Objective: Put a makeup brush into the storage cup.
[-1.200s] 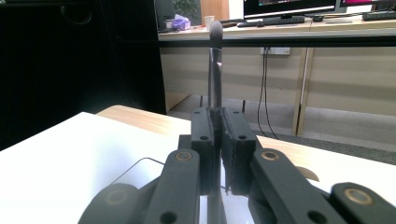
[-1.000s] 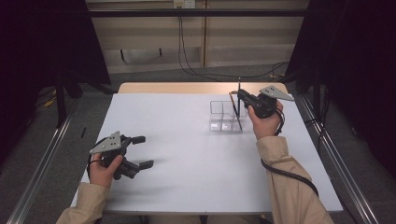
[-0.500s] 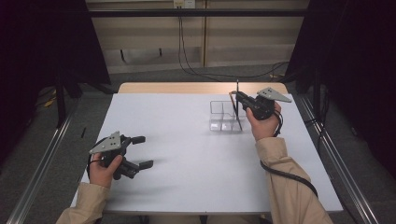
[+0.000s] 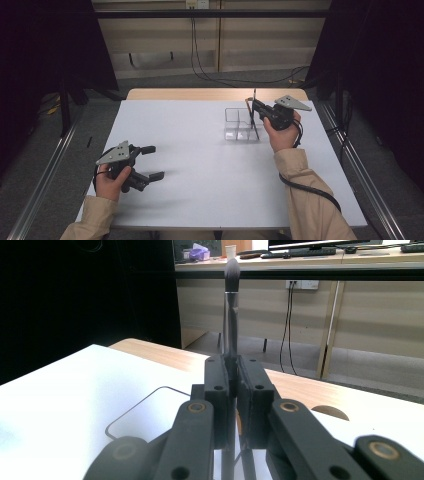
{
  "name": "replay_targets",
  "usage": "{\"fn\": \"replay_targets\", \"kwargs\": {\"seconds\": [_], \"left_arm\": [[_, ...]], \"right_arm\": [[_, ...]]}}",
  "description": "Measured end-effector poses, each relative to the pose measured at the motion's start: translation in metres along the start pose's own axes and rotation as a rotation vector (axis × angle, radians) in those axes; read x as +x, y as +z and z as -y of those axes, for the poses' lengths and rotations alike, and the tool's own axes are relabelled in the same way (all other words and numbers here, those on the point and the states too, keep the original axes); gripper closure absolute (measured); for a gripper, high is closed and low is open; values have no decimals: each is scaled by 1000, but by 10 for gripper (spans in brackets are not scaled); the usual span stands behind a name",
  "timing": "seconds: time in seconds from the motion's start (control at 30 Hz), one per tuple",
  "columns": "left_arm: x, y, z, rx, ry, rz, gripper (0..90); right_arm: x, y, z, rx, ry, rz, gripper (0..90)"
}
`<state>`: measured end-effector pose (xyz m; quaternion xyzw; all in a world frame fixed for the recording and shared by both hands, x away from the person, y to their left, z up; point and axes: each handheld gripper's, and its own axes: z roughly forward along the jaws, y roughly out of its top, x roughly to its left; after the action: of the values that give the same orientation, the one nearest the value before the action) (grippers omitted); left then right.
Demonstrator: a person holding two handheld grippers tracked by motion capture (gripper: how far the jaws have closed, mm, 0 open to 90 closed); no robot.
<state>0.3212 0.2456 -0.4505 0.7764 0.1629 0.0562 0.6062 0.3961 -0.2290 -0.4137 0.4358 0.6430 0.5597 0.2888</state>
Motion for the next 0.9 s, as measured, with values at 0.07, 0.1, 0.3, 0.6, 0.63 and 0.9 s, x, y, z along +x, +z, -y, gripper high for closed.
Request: {"fn": "replay_targets", "kwargs": {"seconds": [0.07, 0.1, 0.3, 0.6, 0.63, 0.9], "left_arm": [[0, 0, 0, 1, 1, 0, 3], [0, 0, 0, 0, 1, 0, 3], [0, 0, 0, 0, 1, -2, 3], [0, -1, 0, 2, -3, -5, 3], [0, -1, 0, 2, -3, -5, 3], [-1, -2, 0, 6, 2, -10, 3]], "right_arm": [[1, 0, 0, -3, -2, -3, 844], [1, 0, -1, -1, -2, -4, 844], [2, -1, 0, -9, 13, -14, 820], [-4, -5, 3, -24, 42, -37, 431], [-4, -5, 3, -24, 42, -37, 431], [0, -8, 2, -17, 24, -69, 308]]}}
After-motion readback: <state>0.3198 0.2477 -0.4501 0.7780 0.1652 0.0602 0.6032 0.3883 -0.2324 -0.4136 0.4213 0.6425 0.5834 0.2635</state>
